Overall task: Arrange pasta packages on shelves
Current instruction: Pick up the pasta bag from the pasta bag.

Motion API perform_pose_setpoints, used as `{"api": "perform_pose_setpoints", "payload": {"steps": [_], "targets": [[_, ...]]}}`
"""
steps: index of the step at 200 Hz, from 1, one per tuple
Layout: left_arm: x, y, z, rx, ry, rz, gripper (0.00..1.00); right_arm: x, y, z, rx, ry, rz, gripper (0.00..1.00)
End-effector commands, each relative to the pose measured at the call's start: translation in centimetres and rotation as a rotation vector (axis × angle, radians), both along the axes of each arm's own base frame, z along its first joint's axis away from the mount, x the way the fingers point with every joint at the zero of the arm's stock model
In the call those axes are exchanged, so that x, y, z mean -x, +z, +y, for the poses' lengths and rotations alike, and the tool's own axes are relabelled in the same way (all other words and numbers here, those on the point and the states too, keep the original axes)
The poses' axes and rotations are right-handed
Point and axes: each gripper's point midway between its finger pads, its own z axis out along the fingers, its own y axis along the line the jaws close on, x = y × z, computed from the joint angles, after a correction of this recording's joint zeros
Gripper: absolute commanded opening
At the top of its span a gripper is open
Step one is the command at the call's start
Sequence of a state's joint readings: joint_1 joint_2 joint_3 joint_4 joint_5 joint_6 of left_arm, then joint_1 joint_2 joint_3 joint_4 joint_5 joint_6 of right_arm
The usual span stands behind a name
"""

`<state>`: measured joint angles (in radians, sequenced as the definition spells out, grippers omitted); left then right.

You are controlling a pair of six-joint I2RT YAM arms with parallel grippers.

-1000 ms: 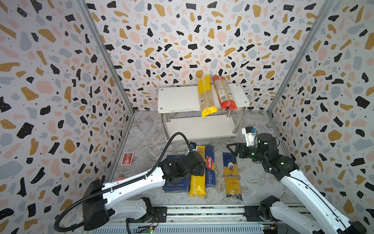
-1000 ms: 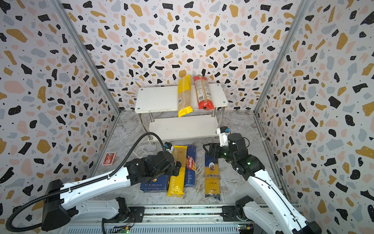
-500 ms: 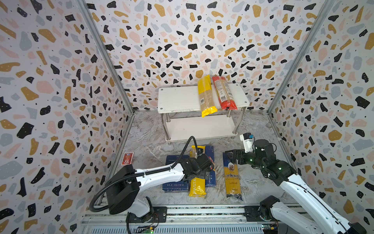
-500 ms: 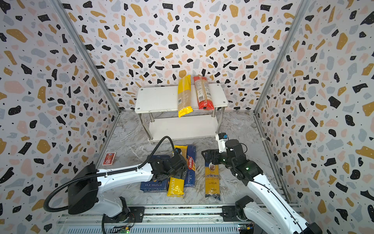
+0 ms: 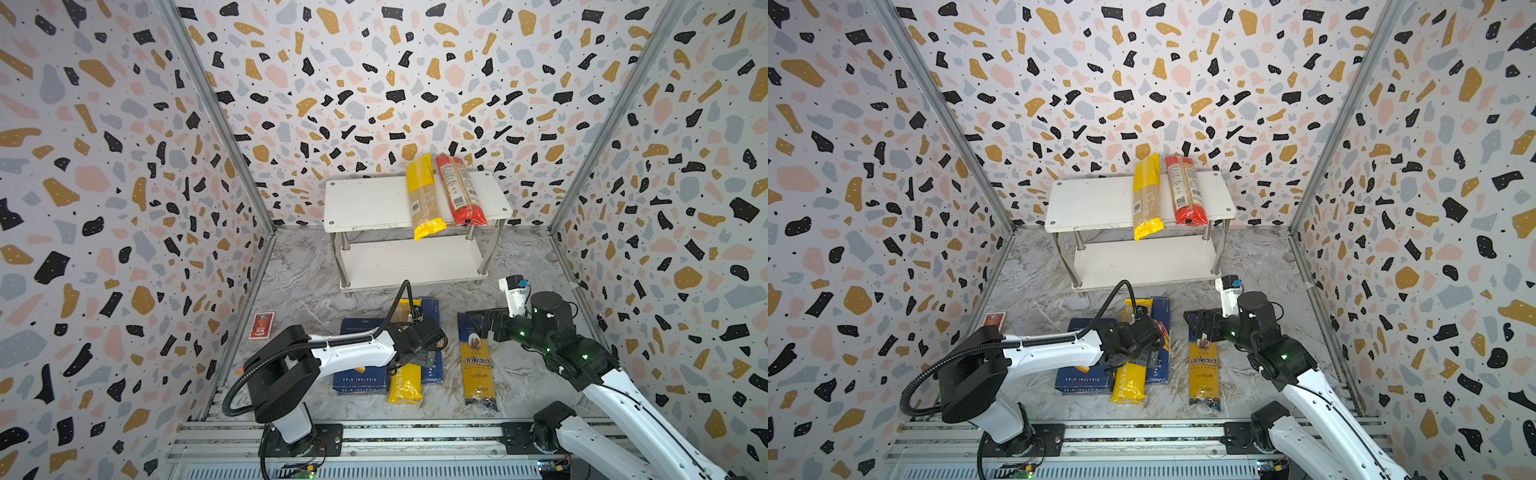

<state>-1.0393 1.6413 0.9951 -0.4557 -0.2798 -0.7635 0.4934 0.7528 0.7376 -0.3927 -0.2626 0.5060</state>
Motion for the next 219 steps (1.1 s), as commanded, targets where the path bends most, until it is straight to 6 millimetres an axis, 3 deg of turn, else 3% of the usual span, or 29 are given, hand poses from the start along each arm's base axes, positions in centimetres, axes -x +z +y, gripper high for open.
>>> {"api": "perform_pose_setpoints", "payload": {"steps": [1,41,120,136,191,219], "targets": [[0.0,-0.9,2.8,-0.044,0.065,0.014,1.00,0.4,0.2,0.1,0.005,0.022,-0.010,0.99],[-0.2,-1.6,4.0,-0.050,0.089,0.033,0.95,0.4,0.4,0.3,-0.002,0.029,-0.014,0.99],[0.2,-2.7,2.8,-0.024,0.056,0.079,0.77,0.7,0.6,0.4,-0.011,0.039,-0.011,0.99],[0.3,-2.9,2.7,-0.042,0.036,0.088,0.67,0.7,0.7,0.3,-0.012,0.037,-0.013,0.99],[0.7,-3.1,3.4,-0.086,0.014,0.104,0.15,0.8,0.5,0.3,-0.015,0.036,-0.016,0.99],[1.0,-1.8,3.5,-0.069,0.015,0.103,0.00,0.9,0.4,0.3,-0.020,0.040,-0.013,0.99]]}}
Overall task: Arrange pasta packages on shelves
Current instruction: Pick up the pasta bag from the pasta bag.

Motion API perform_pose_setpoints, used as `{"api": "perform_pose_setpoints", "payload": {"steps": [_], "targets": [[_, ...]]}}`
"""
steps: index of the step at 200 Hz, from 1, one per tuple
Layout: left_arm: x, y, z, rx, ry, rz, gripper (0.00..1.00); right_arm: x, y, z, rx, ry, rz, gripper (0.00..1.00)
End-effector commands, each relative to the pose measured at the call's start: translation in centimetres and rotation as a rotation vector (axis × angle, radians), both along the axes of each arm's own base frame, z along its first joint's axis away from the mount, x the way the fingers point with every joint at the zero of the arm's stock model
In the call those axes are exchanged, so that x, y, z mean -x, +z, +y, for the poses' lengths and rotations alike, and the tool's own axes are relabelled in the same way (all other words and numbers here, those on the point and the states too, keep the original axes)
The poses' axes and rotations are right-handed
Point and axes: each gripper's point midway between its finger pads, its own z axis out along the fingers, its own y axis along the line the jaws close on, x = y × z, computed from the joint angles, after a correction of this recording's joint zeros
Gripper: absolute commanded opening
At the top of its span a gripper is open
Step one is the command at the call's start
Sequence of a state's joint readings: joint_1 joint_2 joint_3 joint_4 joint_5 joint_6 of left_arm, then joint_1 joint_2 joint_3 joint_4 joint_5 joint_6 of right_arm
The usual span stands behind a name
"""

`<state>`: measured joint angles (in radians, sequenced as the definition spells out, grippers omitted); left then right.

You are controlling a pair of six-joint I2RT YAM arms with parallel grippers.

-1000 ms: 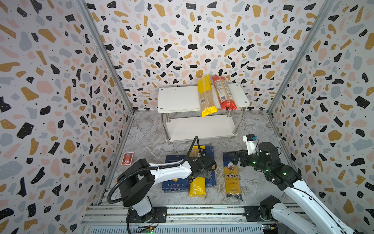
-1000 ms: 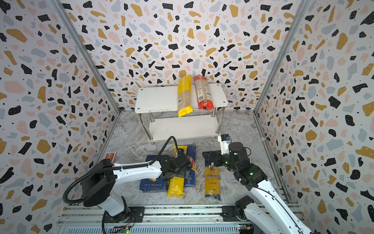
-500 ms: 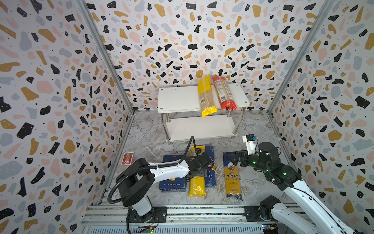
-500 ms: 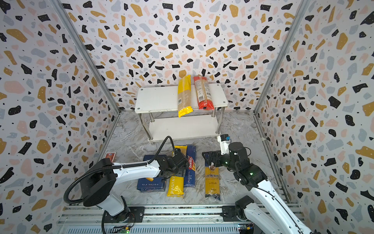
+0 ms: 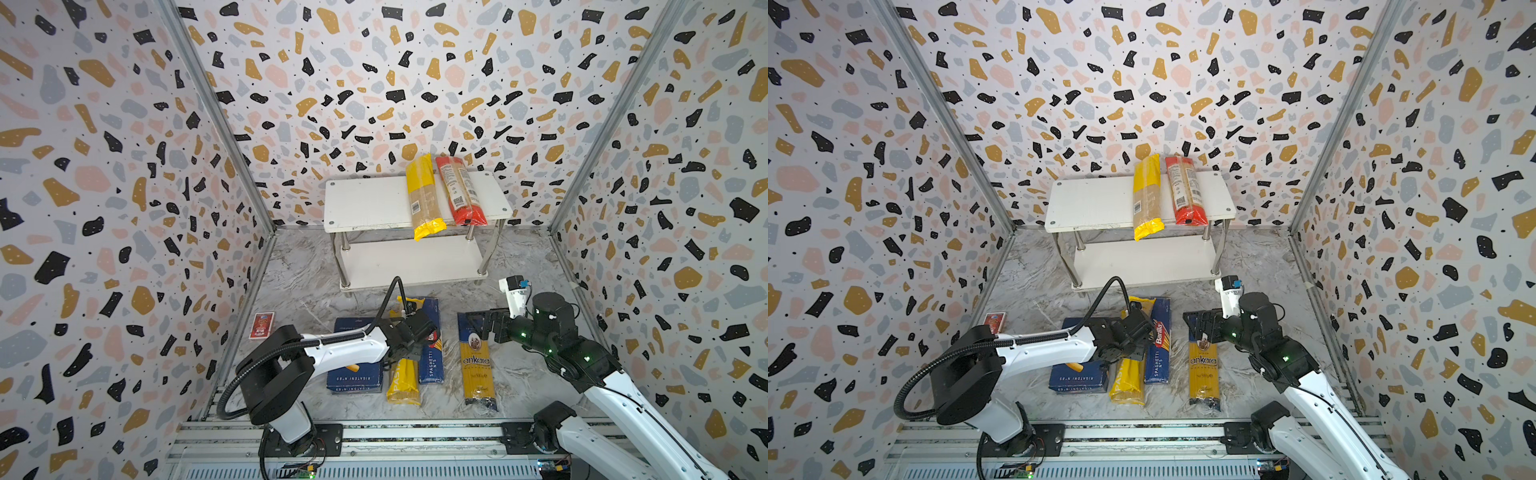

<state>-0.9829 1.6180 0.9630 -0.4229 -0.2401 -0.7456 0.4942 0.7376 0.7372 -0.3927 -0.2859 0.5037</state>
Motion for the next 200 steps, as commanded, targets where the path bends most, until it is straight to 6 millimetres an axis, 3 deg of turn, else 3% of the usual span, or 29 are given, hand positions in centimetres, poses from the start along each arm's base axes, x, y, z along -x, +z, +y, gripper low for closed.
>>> {"api": "perform_pose_setpoints", "payload": {"steps": [1,64,134,200], "targets": [[1.9,-1.5,2.5,-0.097,-0.012,0.087,0.00,0.4,0.0,0.1,-0.005,0.019,-0.004,0.99],[2.1,6.1,3.6,0.009,0.014,-0.005,0.00,0.4,0.4,0.7,-0.031,0.036,-0.003,0.99],[2.4,16.9,5.6,0.178,0.063,-0.158,0.00,0.3,1.7,1.4,-0.062,0.071,-0.032,0.99],[2.3,23.6,7.0,0.263,0.095,-0.266,0.00,0.7,2.5,2.1,-0.079,0.118,-0.035,0.99]]}}
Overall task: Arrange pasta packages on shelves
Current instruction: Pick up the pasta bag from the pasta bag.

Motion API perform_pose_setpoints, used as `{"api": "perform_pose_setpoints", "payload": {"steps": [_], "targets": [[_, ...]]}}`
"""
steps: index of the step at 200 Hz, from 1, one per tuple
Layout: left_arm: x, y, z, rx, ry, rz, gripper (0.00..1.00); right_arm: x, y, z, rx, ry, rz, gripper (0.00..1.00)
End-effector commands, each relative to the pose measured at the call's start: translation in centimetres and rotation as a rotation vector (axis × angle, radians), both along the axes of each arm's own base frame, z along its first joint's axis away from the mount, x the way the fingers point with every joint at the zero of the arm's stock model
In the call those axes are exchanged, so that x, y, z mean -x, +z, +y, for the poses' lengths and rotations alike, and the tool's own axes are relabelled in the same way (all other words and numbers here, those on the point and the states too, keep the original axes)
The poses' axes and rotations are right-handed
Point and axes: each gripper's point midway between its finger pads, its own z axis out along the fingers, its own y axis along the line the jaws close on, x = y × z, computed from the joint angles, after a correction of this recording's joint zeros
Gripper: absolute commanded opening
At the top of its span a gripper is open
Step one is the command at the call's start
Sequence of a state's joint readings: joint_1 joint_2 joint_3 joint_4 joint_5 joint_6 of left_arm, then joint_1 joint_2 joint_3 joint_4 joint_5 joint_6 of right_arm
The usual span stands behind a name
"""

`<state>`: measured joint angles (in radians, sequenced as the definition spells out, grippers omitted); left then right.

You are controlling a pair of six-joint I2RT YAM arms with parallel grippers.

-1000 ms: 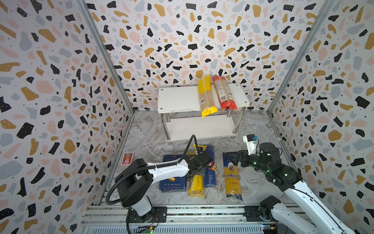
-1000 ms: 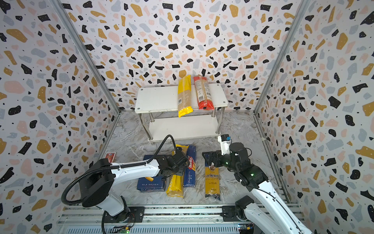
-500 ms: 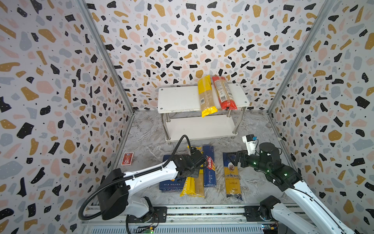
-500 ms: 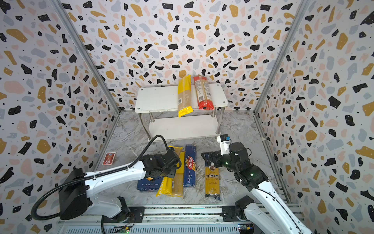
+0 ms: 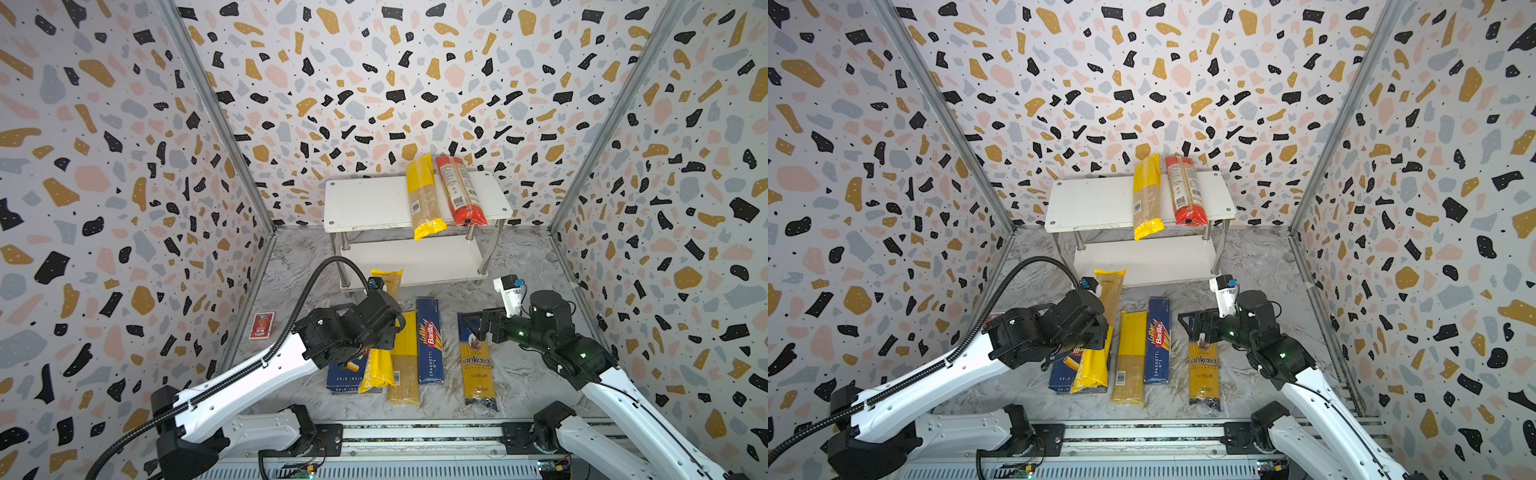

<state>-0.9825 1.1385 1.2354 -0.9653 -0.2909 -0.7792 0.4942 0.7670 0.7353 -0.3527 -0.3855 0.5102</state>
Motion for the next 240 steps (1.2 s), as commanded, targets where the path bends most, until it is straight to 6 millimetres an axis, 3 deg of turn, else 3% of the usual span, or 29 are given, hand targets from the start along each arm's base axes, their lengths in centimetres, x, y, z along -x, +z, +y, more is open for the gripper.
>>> {"api": "perform_pose_setpoints", "payload": {"steps": [1,16,89,143,206,240], "targets": [[-1.1,5.0,0.4,0.099,0.045,-0.122,0.00,0.2,2.3,0.5,-0.032,0.032,-0.054,0.99],[-1.2,6.9,0.5,0.133,0.048,-0.152,0.00,0.2,2.5,0.5,-0.034,0.033,-0.057,0.99],[-0.9,12.4,0.7,0.235,0.031,-0.226,0.00,0.4,3.6,0.5,-0.044,0.037,-0.070,0.99],[-2.2,17.3,0.5,0.234,0.046,-0.314,0.00,0.9,4.6,0.4,-0.052,0.052,-0.097,0.99],[-5.2,22.3,-1.3,0.157,0.047,-0.404,0.00,1.5,5.5,0.9,-0.068,0.101,-0.129,0.99],[-8.4,23.7,-1.0,0.150,0.078,-0.414,0.00,1.5,6.1,0.9,-0.063,0.105,-0.141,0.99]]}}
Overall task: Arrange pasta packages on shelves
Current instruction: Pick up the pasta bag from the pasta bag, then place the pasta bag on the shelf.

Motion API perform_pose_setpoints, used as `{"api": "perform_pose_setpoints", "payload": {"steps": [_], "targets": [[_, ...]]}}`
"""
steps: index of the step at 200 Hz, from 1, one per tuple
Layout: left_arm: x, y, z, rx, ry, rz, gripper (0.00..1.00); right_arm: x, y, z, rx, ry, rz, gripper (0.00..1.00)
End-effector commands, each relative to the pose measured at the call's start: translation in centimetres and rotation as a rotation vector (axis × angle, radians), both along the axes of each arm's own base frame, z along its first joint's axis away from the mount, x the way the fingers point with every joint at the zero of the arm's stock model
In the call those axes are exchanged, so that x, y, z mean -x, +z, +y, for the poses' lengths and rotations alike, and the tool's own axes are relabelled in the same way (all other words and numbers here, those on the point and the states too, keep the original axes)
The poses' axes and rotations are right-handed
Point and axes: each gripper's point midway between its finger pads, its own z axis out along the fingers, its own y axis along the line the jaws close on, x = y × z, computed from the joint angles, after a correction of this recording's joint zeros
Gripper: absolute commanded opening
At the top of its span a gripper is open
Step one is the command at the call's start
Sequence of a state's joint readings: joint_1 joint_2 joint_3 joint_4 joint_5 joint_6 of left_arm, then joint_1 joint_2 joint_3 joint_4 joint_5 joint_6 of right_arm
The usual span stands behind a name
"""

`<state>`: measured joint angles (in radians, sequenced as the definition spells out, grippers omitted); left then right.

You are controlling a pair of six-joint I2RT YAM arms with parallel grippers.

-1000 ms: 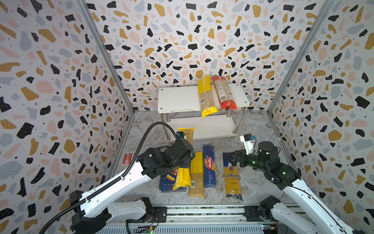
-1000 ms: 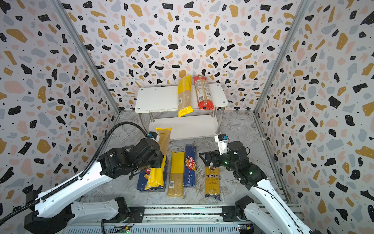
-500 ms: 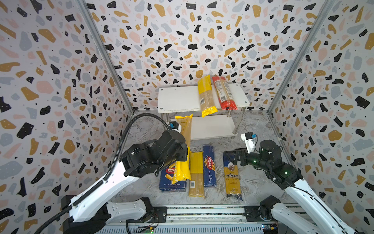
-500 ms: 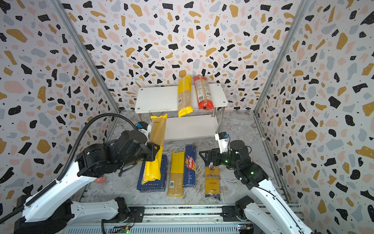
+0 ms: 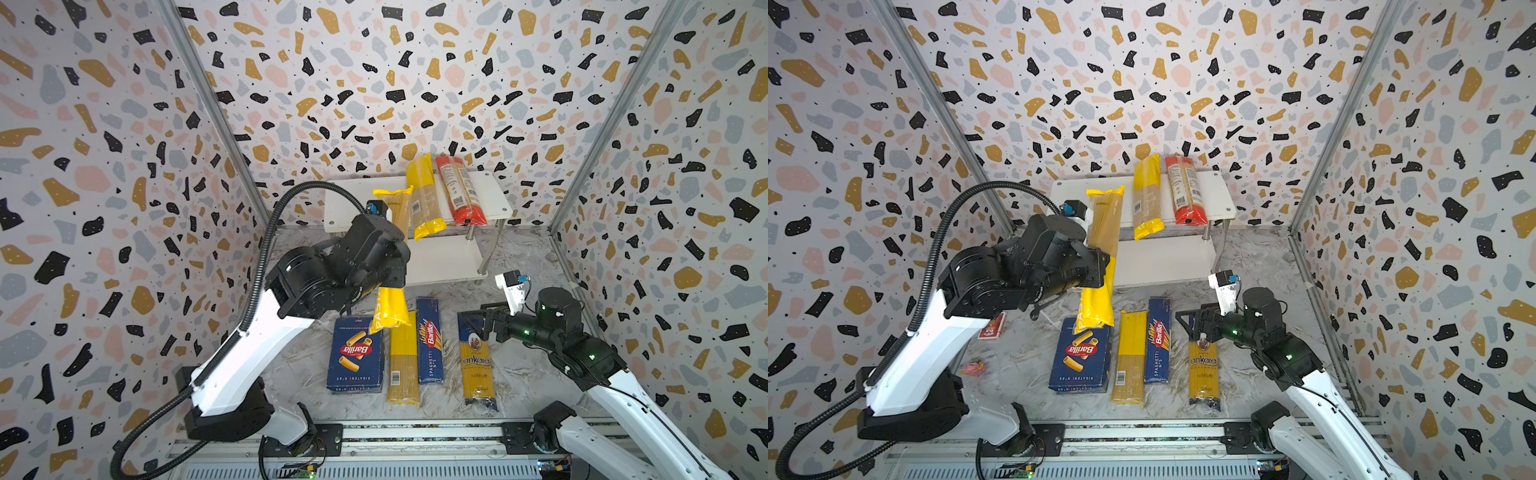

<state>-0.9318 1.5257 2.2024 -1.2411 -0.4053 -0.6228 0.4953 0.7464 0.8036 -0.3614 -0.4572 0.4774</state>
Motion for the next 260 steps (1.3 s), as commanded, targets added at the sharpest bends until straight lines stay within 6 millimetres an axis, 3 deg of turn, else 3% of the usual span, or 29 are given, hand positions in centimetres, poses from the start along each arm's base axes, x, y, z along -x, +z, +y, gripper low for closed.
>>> {"api": "perform_pose_setpoints", "payload": {"steps": [1,66,112,173,260], "targets": [[-2.4,4.2,1.9,0.061,0.055,-0.117,0.00,0.5,2.5,0.1,-0.016,0.026,-0.062,0.99],[-10.0,4.5,3.7,0.191,0.073,-0.096,0.00,0.1,2.4,0.2,-0.015,0.021,-0.061,0.99],[-12.7,7.6,3.4,0.315,0.046,-0.187,0.00,-0.1,1.6,0.0,0.018,0.011,-0.047,0.99],[-15.9,9.1,2.8,0.425,-0.030,-0.248,0.02,0.2,-1.2,-0.3,0.023,-0.007,0.001,0.99],[-21.3,7.8,1.1,0.570,-0.130,-0.232,0.02,-0.4,-2.9,-0.1,0.024,-0.027,0.050,0.99]]}}
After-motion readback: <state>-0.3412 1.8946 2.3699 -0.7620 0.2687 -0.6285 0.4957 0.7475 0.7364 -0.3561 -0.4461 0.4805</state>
